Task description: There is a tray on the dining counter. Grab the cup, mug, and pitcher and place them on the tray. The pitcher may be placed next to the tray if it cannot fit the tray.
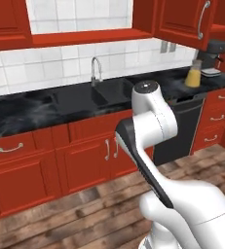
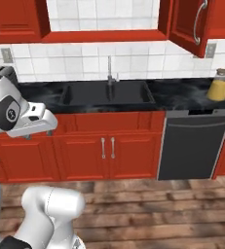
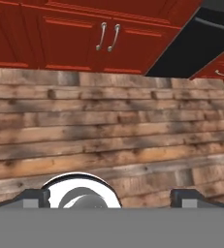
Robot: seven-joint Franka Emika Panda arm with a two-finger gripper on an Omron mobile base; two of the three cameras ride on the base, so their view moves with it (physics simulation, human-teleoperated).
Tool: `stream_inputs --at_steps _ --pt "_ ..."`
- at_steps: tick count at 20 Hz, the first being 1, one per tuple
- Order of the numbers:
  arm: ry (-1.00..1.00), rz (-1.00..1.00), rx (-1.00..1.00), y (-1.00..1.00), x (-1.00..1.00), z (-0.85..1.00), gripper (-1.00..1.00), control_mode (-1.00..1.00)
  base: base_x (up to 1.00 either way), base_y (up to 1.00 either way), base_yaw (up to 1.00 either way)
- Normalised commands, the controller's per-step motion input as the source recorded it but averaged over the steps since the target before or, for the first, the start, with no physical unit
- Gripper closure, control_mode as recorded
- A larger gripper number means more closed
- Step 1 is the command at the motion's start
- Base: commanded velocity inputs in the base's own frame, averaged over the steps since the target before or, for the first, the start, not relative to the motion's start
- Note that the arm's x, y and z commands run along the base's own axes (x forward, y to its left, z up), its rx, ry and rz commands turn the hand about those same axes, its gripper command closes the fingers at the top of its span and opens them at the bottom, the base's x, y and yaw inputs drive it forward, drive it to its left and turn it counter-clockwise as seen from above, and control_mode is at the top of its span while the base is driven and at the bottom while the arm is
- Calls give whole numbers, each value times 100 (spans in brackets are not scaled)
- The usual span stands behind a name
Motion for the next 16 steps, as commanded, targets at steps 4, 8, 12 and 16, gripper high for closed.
stream_inputs --at_steps 4,8,12,16 --pt "0 0 0 0 0 0 -100 100 27 -100 13" --pt "0 0 0 0 0 0 -100 100 29 -100 13" --pt "0 0 0 0 0 0 -100 100 21 -100 13" --pt "0 0 0 0 0 0 -100 100 19 -100 13"
